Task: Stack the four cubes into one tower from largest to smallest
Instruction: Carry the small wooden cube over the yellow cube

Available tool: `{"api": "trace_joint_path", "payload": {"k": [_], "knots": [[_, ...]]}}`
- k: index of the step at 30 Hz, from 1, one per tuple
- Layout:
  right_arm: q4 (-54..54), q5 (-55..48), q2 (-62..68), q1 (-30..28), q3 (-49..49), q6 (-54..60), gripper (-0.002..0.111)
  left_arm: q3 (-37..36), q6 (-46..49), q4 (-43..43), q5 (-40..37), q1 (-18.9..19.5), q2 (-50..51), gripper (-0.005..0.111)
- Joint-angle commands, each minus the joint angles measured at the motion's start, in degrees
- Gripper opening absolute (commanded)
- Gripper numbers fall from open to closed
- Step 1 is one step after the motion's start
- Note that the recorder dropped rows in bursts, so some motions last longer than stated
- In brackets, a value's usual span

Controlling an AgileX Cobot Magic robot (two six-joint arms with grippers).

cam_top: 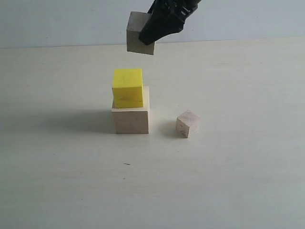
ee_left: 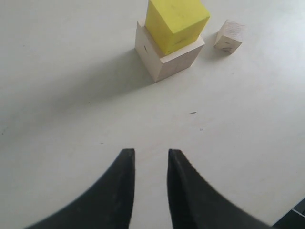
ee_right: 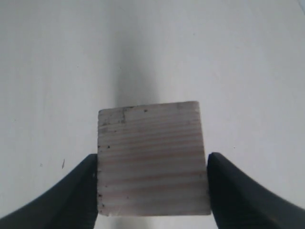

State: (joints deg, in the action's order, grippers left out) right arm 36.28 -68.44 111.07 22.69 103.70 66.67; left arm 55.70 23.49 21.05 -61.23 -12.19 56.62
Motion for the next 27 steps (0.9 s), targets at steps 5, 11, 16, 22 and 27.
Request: {"api": "trace_joint_path", "payload": {"k": [5,11,16,22,27], "knots": [[-10.2,3.3,1.8,6.9,0.7,-1.8,0.0,-0.1,0.2,1.0,1.0,0.2,-0.2,0.026],[-10.6,3.2,4.1,7.3,0.7,-2.9,0.0,-0.1,0.2,1.0,1.0,0.2,-0.2,0.026],[-10.2,4.4,4.1,7.3,0.7,-2.3,0.0,-0.1,0.2,1.0,1.0,0.2,-0.2,0.026],[-6.7,4.5,4.2,7.3,0.7,-0.2,0.0,-0.1,0.2,1.1,1.3,0.2,-0.2,0.026],[-6.2,3.9,4.7,5.1,0.7,0.8,0.0,-0.1,0.2,1.8,0.3,0.2,-0.2,0.026]]}}
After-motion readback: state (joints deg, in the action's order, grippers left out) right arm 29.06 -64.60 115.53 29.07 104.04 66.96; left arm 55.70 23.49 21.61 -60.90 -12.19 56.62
